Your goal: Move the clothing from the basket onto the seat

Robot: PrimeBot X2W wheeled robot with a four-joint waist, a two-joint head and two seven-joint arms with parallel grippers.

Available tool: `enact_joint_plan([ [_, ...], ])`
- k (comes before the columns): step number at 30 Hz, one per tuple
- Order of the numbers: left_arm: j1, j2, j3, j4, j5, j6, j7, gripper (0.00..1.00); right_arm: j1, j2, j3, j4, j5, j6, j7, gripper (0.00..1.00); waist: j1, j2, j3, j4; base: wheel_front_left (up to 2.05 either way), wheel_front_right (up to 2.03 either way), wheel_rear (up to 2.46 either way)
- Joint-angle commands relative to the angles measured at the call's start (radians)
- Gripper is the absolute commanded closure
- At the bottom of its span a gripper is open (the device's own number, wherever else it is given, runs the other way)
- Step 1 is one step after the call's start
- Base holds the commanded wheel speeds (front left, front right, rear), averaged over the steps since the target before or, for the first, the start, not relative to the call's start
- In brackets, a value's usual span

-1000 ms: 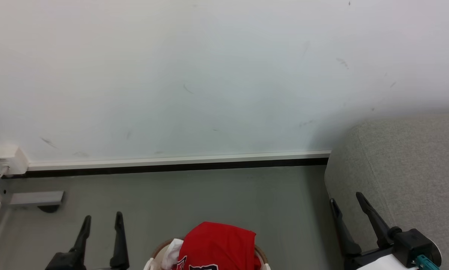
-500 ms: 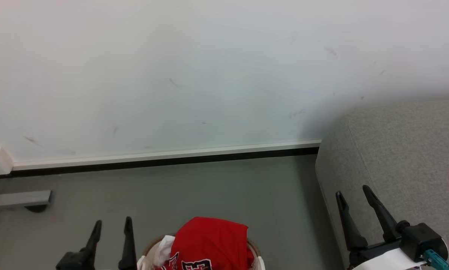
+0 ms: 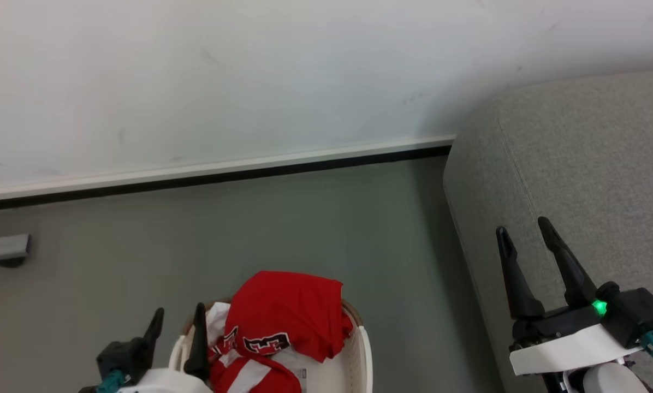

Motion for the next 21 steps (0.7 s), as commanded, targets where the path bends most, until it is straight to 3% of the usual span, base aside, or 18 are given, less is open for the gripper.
enact_joint_plan([
  [1,-0.026,0.006,0.001,0.031,-0.005,-0.011,-0.001,0.00,-0.019,-0.007,-0.004,-0.015,0.016,-0.002,0.000,0.00,-0.0001,0.0000,0.058,-0.031,0.00,0.00,0.00],
  [21,-0.396,0.054,-0.074,0.649,0.014,-0.115,0.023,0.00,-0.191,0.045,-0.017,-0.132,0.027,-0.002,0.000,0.00,-0.0001,0.0000,0.372,-0.137,0.00,0.00,0.00],
])
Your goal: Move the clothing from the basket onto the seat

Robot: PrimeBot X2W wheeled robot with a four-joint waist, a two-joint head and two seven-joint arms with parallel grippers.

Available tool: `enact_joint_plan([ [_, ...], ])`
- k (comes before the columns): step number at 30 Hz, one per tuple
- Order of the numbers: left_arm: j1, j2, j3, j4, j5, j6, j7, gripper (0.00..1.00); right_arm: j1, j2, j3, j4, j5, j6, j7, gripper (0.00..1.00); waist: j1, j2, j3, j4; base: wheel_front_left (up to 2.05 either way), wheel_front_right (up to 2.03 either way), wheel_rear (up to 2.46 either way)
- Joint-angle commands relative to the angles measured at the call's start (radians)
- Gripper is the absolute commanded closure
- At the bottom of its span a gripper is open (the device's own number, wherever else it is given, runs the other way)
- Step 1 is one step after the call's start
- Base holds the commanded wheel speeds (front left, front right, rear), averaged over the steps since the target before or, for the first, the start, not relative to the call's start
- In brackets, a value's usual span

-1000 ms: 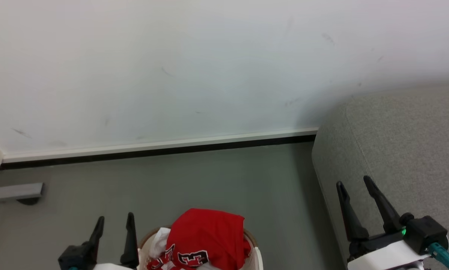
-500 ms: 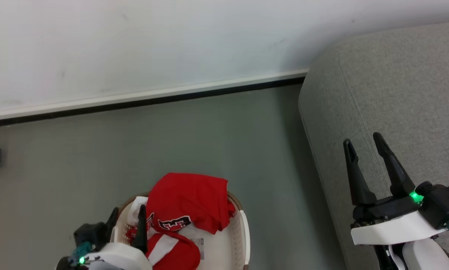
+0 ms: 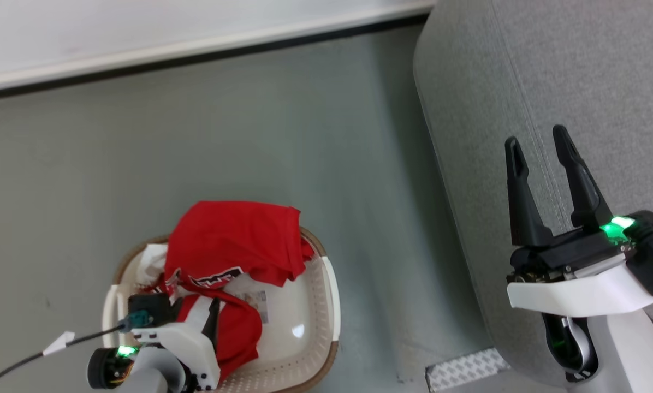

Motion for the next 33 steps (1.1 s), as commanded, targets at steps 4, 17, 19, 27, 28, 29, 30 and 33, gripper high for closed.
enact_joint_plan([
  [4,-0.086,0.031,-0.034,0.119,-0.006,-0.011,0.037,0.00,-0.052,0.011,0.005,-0.023,0.004,-0.002,0.001,0.00,-0.0003,-0.0001,0.106,-0.058,0.00,0.00,0.00],
  [17,-0.221,0.095,-0.075,0.244,-0.013,-0.009,0.137,0.00,-0.128,0.030,0.007,-0.079,0.009,-0.002,0.001,0.00,-0.0003,-0.0001,0.282,-0.139,0.00,0.00,0.00],
  [19,-0.235,0.103,-0.079,0.249,-0.010,-0.002,0.151,0.00,-0.132,0.034,0.007,-0.087,0.010,-0.002,0.001,0.00,-0.0003,-0.0001,0.303,-0.147,0.00,0.00,0.00],
  [27,-0.275,0.138,-0.086,0.260,-0.020,0.020,0.250,0.00,-0.145,0.041,0.009,-0.104,0.012,-0.002,0.001,0.00,-0.0003,-0.0001,0.362,-0.172,0.00,0.00,0.00],
  [28,-0.279,0.142,-0.088,0.261,-0.020,0.023,0.261,0.00,-0.145,0.042,0.008,-0.105,0.012,-0.002,0.001,0.00,-0.0003,-0.0001,0.368,-0.175,0.00,0.00,0.00],
  [29,-0.281,0.146,-0.088,0.262,-0.023,0.026,0.272,0.00,-0.145,0.042,0.008,-0.107,0.012,-0.002,0.001,0.00,-0.0003,-0.0001,0.374,-0.179,0.00,0.00,0.00],
  [30,-0.284,0.149,-0.088,0.263,-0.024,0.028,0.281,0.00,-0.146,0.042,0.008,-0.107,0.012,-0.002,0.001,0.00,-0.0003,-0.0001,0.379,-0.182,0.00,0.00,0.00],
  [33,-0.293,0.160,-0.091,0.264,-0.025,0.035,0.320,0.00,-0.150,0.043,0.009,-0.110,0.012,-0.002,0.001,0.00,-0.0003,-0.0001,0.396,-0.192,0.00,0.00,0.00],
])
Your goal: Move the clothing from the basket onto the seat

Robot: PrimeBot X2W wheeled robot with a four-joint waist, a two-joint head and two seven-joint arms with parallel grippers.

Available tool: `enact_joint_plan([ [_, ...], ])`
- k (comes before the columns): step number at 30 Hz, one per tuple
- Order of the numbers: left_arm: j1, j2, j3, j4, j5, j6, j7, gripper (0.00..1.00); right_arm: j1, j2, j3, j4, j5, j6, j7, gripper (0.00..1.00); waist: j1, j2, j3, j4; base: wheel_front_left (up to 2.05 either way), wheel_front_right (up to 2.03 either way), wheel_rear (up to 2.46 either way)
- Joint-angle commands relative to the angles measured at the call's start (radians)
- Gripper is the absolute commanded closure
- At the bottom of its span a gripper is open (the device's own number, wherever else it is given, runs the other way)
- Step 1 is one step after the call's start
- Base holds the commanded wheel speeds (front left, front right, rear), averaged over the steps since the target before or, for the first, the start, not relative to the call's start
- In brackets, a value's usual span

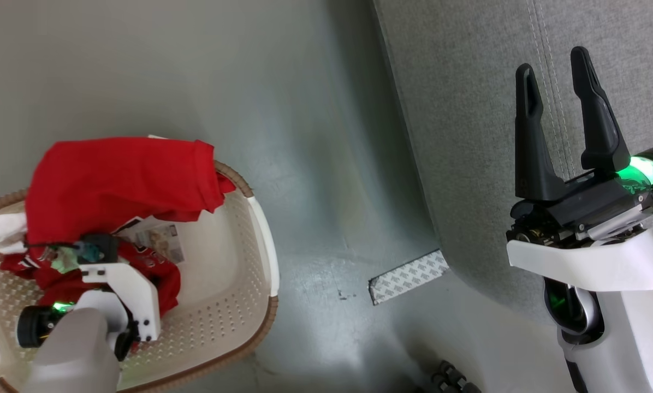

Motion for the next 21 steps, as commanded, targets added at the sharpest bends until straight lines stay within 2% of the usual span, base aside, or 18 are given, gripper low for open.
enact_joint_plan([
  [1,-0.013,0.015,-0.001,0.003,-0.009,0.005,0.038,0.00,-0.012,0.004,0.001,-0.006,0.004,-0.002,0.001,0.00,-0.0001,0.0000,0.017,-0.013,0.00,0.00,0.00],
  [5,-0.016,0.028,-0.011,0.004,-0.005,0.011,0.098,0.00,-0.017,0.005,0.005,-0.012,0.003,-0.002,0.001,0.00,-0.0001,0.0000,0.035,-0.022,0.00,0.00,0.00],
  [15,-0.032,0.028,-0.022,0.005,-0.015,0.029,0.099,0.00,-0.025,0.005,-0.003,-0.016,0.001,-0.002,0.001,0.00,-0.0001,0.0000,0.053,-0.018,0.00,0.00,0.00],
  [16,-0.033,0.025,-0.024,0.005,-0.016,0.029,0.088,0.20,-0.025,0.005,-0.005,-0.014,-0.003,-0.002,0.001,0.00,-0.0001,0.0000,0.051,-0.016,0.00,0.00,0.00],
  [17,-0.033,0.020,-0.027,0.005,-0.016,0.025,0.081,0.88,-0.024,0.005,-0.007,-0.012,-0.005,-0.002,0.001,0.00,-0.0001,0.0000,0.047,-0.013,0.00,0.00,0.00],
  [18,-0.031,0.013,-0.028,0.005,-0.022,0.019,0.084,1.00,-0.022,0.005,-0.008,-0.010,-0.008,-0.002,0.001,0.00,-0.0001,0.0000,0.042,-0.009,0.00,0.00,0.00],
  [21,-0.029,0.006,-0.028,0.005,-0.031,0.009,0.083,1.00,-0.015,0.005,-0.006,-0.006,-0.015,-0.002,0.001,0.00,-0.0001,0.0000,0.026,0.003,0.00,0.00,0.00],
])
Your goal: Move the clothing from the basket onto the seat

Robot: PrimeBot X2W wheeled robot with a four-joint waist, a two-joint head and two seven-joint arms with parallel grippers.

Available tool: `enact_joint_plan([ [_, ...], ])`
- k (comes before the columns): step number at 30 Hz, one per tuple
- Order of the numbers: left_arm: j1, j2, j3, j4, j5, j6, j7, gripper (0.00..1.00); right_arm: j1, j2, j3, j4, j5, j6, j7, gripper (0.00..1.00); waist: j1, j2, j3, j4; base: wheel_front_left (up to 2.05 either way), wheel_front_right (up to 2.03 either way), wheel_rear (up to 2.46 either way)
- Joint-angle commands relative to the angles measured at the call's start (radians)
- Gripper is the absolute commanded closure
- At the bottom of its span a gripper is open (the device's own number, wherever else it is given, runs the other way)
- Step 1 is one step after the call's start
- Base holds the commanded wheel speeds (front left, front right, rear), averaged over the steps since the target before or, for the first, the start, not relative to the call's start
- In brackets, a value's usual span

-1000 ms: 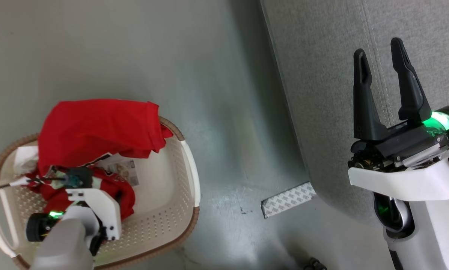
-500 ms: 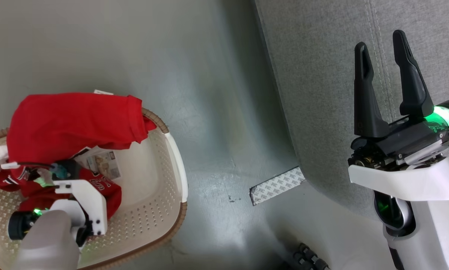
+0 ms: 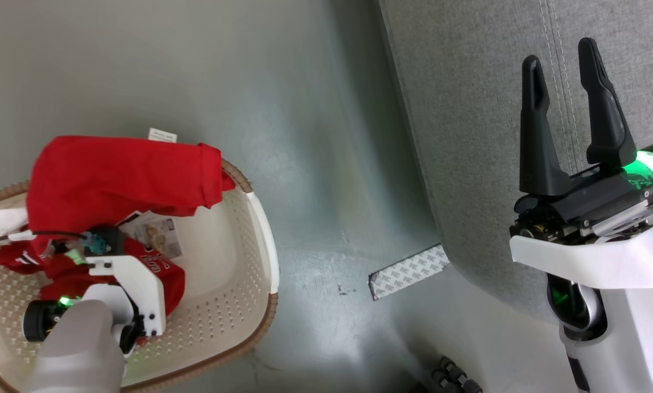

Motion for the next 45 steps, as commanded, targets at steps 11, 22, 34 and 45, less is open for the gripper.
enact_joint_plan([
  [11,0.061,-0.024,-0.004,0.003,-0.040,-0.023,-0.040,1.00,0.017,0.001,0.016,0.032,-0.020,-0.002,0.001,0.00,-0.0001,0.0000,-0.134,0.036,0.00,0.00,0.00],
  [22,0.172,-0.100,-0.012,0.003,-0.087,-0.052,-0.134,1.00,0.075,-0.036,0.023,0.078,-0.005,-0.002,0.001,0.00,-0.0001,0.0000,-0.375,0.108,0.00,0.00,0.00],
  [34,0.276,-0.164,-0.120,-0.077,-0.186,-0.059,-0.248,1.00,0.152,-0.069,0.024,0.139,0.018,-0.002,0.001,0.00,-0.0001,0.0000,-0.613,0.225,0.00,0.00,0.00],
  [45,0.377,-0.142,-0.307,-0.255,-0.364,-0.060,-0.332,1.00,0.250,-0.089,0.024,0.175,0.031,-0.002,0.001,0.00,-0.0001,0.0000,-0.806,0.310,0.00,0.00,0.00],
])
